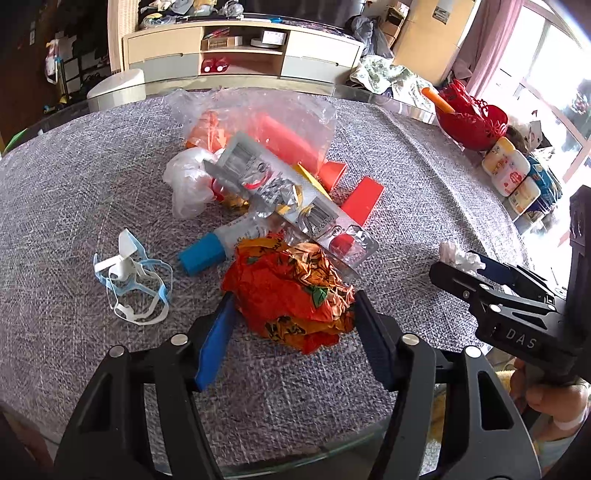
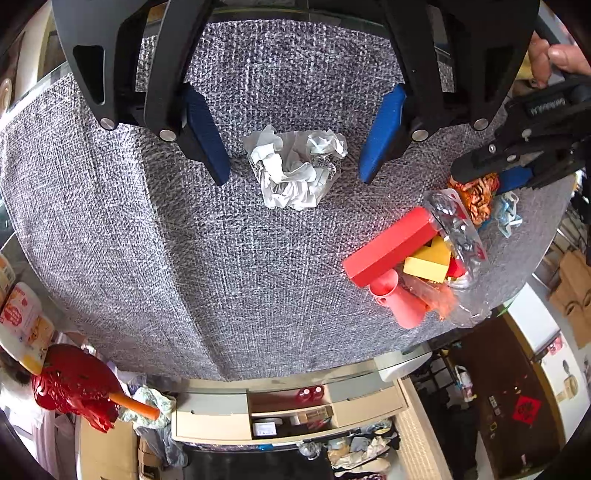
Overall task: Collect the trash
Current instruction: 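Grasp the orange wrapper with the left tool while the right tool grasps the crumpled foil, then lower both tools to the bin and open them over it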
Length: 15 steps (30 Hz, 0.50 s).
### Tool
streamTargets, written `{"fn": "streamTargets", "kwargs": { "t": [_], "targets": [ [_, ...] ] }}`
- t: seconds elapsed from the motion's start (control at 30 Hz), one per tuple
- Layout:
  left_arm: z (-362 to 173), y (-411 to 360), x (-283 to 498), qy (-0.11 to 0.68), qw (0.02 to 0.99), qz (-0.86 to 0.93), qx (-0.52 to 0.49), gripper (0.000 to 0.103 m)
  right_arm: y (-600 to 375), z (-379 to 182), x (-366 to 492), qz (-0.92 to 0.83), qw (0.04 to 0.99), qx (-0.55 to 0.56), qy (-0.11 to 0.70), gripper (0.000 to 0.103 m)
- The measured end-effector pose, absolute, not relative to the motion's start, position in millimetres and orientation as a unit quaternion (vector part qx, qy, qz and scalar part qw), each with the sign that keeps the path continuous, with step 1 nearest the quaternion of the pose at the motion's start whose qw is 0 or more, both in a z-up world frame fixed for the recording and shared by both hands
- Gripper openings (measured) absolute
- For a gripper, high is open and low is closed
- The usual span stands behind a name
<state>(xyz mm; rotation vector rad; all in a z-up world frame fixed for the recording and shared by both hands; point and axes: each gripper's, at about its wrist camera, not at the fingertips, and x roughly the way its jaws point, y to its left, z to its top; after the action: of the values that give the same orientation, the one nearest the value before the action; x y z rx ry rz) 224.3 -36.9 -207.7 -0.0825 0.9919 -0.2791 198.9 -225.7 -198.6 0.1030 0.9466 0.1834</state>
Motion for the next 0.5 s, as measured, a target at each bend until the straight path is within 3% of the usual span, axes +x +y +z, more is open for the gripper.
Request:
{"fn": "streamTargets", "kwargs": {
  "t": [0.03,0.13,0.3,0.5],
  "targets": [
    [-207.6,-35.7,224.5,0.474,0.869,-0.133,-0.041,0.057,-224.4,-198.2,197.8,0.088,0.885,0.042,0.456,0.054],
    [-205.6,-33.2,221.6,0.475,0.869,-0.134,-0.041,0.052,-223.5,-196.7,194.4,0.094,0.882,0.045,0.460,0.037],
    [-201.2,-32.9,207.0,0.479,0.866,-0.138,-0.032,0.048,-219.6,-188.9,180.5,0.110,0.880,0.046,0.461,0.030],
    [-195.7,-26.0,173.2,0.481,0.863,-0.147,-0.047,0.048,-217.6,-176.9,156.7,0.144,0.877,0.076,0.453,0.030]
  ]
}}
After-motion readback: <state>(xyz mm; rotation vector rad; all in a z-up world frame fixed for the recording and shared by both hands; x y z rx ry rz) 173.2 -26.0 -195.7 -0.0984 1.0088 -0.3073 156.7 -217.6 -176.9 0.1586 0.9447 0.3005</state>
